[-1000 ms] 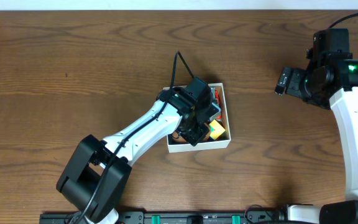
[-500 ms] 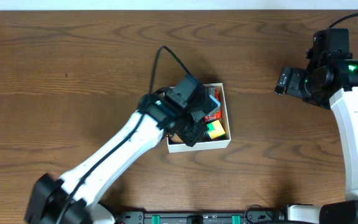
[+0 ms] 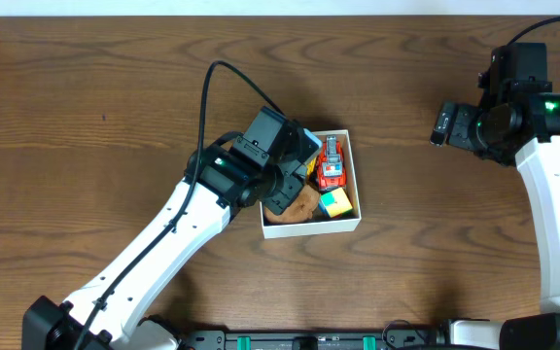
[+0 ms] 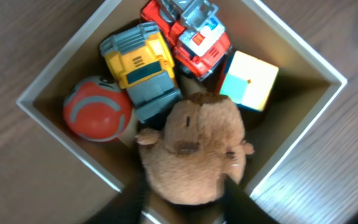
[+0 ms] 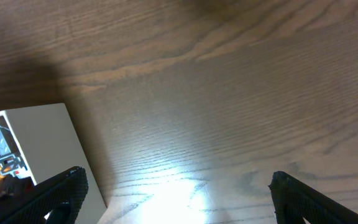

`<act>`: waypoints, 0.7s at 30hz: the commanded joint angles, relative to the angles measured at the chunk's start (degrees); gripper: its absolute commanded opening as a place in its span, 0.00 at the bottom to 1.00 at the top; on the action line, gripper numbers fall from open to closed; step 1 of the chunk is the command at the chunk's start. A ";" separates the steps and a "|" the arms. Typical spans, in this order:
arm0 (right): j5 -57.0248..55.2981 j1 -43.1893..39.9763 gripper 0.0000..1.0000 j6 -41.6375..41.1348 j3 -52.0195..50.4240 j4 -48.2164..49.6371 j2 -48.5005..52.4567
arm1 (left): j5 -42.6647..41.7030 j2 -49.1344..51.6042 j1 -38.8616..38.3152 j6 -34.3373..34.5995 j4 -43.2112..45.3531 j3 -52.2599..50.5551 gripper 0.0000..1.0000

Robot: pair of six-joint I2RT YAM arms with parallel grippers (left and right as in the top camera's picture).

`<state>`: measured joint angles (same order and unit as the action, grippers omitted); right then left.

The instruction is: Pack container

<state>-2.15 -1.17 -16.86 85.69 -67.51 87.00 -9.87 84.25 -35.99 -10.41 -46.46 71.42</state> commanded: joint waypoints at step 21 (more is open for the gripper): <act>-0.61 -0.33 0.97 1.07 -0.04 0.02 -0.63 | -23.28 21.75 -5.44 4.13 1.49 -3.50 0.06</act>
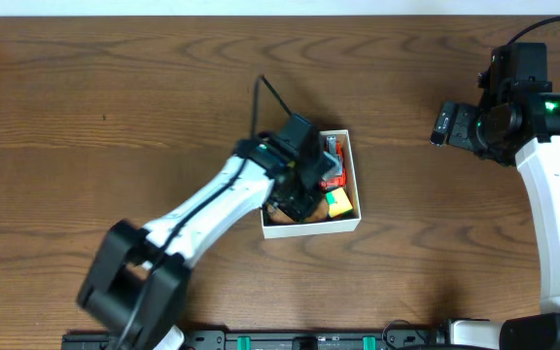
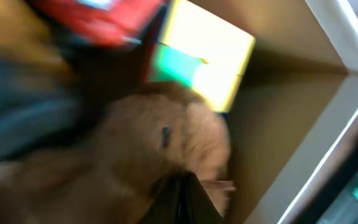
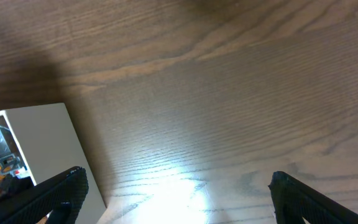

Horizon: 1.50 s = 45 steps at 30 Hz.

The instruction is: Pack container

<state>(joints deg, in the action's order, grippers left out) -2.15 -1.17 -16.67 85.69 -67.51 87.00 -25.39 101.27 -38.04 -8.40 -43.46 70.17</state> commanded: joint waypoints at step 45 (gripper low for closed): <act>-0.61 -0.33 0.92 1.51 -0.04 -0.26 -0.63 | 17.90 -10.86 2.69 3.96 -12.81 6.14 0.06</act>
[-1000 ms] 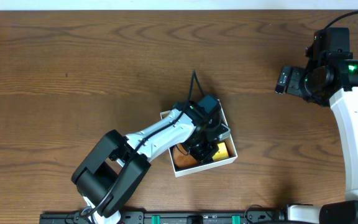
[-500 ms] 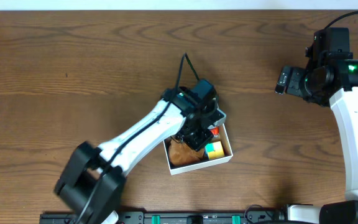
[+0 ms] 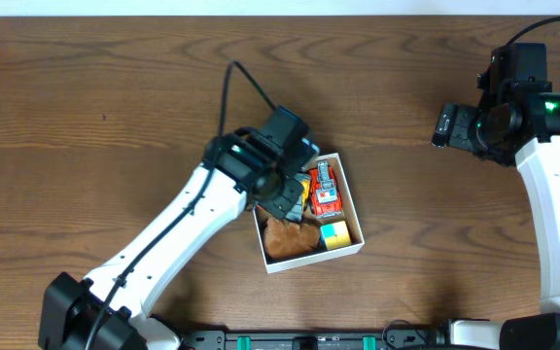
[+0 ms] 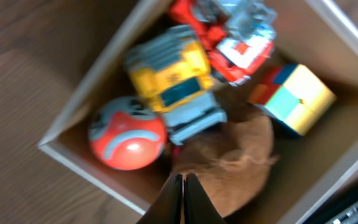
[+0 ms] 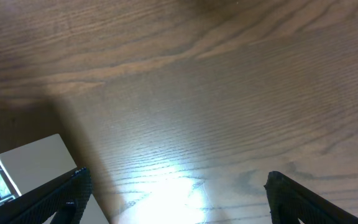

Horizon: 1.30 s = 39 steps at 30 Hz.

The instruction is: Pack container

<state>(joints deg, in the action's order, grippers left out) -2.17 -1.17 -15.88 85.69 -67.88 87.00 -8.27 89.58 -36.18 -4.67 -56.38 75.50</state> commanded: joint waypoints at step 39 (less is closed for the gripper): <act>-0.59 -0.33 0.93 0.74 -0.04 -0.70 -0.63 | 1.68 18.34 9.27 -8.39 31.17 0.59 0.06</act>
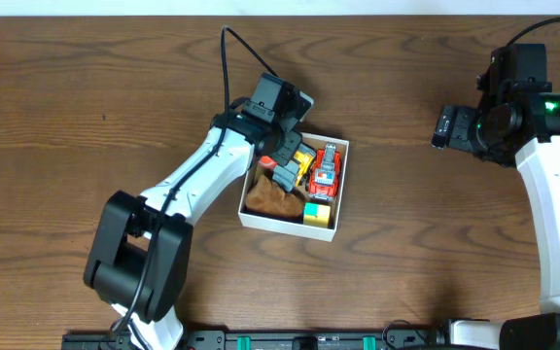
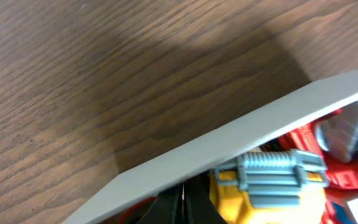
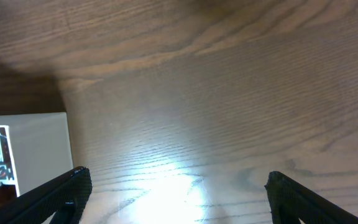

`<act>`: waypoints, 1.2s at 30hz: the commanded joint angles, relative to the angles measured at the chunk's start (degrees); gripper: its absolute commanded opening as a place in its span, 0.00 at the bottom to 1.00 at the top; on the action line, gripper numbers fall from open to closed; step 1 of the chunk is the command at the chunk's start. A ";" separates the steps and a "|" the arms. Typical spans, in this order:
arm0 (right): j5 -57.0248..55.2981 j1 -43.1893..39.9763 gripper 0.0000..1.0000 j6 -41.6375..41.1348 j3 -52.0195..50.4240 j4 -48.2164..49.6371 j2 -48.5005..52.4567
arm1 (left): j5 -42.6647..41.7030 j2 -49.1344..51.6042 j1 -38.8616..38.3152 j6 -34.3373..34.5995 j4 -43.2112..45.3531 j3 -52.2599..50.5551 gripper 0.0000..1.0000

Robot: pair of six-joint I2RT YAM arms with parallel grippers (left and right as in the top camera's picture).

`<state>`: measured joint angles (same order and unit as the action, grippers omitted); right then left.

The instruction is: Pack container

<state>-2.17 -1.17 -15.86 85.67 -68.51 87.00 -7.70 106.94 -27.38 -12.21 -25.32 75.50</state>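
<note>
The white box (image 1: 333, 216) sits askew at mid-table. It holds a brown plush (image 1: 266, 200), a yellow-green cube (image 1: 316, 212), a red fire truck (image 1: 326, 171) and a yellow truck (image 2: 272, 182). My left gripper (image 1: 286, 167) is shut, with its tips just inside the box's upper-left wall (image 2: 229, 140), next to the yellow truck; in the left wrist view the left gripper (image 2: 182, 202) shows nothing between its tips. The red truck (image 2: 328, 134) lies beyond. My right gripper (image 3: 176, 199) hangs open over bare wood at the far right, and the box (image 3: 27, 143) shows at the left edge of its view.
Dark wooden table (image 1: 86, 107) all round the box. The right arm (image 1: 542, 185) stands along the right side, well apart from the box. The left arm (image 1: 192, 190) reaches in from the lower left.
The box has shifted up and to the left and turned the other way. My left gripper, still shut, went from above the plush to the box's upper-left wall. The right arm is unmoved.
At first the box lay square to the table, with the plush at my left gripper's tips. Then the gripper was low in the box against the plush. Later it was shut above the toys and the box stood skewed. Now the box is turned and further left.
</note>
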 commanded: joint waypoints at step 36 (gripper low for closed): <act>1.11 4.87 0.99 14.25 -0.02 23.76 0.85 | 5.81 -23.67 24.85 9.55 -9.31 0.96 0.98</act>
<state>-1.78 2.31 -4.45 85.60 -47.03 87.07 -2.63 83.77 -6.26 -6.09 -34.63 75.68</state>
